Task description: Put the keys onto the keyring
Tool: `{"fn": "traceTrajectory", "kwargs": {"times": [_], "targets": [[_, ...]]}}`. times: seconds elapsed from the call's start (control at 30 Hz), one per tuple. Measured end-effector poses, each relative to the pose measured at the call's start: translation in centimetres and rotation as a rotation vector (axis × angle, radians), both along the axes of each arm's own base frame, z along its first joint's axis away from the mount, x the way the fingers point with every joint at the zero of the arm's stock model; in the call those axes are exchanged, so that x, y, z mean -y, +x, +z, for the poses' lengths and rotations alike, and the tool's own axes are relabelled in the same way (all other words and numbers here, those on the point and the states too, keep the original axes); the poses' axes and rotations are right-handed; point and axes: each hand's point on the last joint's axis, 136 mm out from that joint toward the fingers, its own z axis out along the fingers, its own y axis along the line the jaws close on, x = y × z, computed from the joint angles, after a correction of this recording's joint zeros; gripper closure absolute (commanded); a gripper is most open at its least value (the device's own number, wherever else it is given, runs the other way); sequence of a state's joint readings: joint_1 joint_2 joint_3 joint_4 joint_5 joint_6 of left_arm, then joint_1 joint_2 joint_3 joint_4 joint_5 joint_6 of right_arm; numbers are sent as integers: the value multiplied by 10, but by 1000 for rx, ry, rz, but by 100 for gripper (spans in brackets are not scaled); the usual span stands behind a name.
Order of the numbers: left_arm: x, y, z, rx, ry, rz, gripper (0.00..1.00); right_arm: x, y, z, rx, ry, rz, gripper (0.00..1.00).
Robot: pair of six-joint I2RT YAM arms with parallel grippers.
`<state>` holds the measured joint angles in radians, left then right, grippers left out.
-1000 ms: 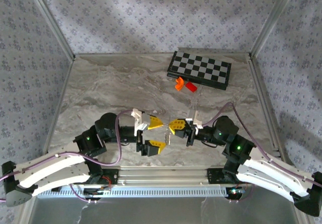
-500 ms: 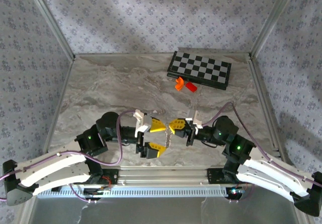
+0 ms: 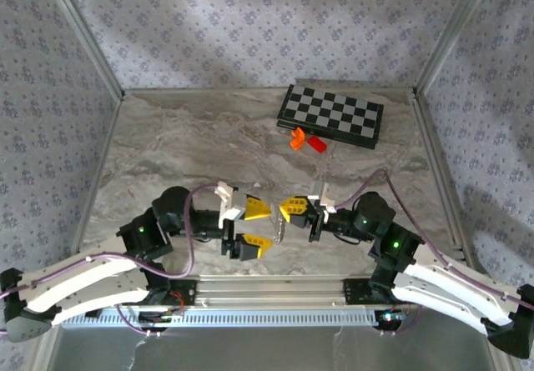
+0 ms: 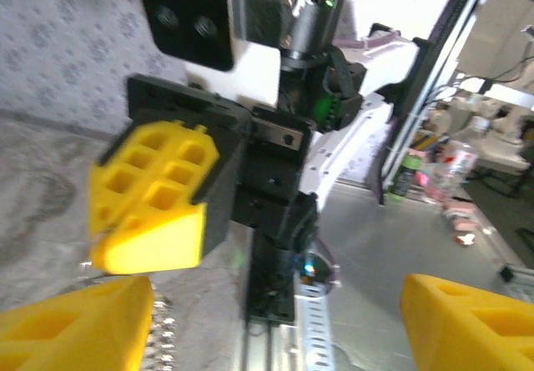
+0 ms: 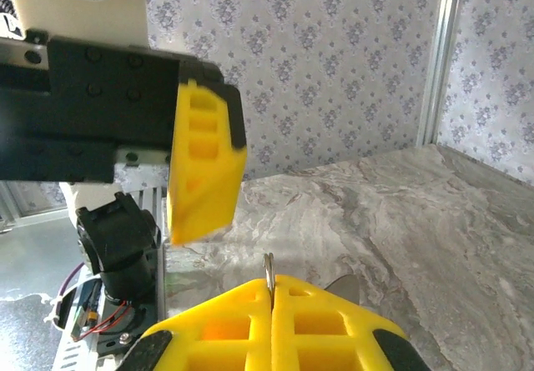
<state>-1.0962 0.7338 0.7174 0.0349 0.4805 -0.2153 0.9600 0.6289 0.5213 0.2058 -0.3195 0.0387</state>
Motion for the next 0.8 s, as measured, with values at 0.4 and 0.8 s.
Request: {"fn": "traceTrajectory", "kwargs": {"times": [0.4,0.8], "targets": [[-13,21,13,115,-18,152,40,-6,-22,20,-26,73,134,100],[-3,18,13,158,2,103,54,-13,-38,42,-10,156,237,100]]}}
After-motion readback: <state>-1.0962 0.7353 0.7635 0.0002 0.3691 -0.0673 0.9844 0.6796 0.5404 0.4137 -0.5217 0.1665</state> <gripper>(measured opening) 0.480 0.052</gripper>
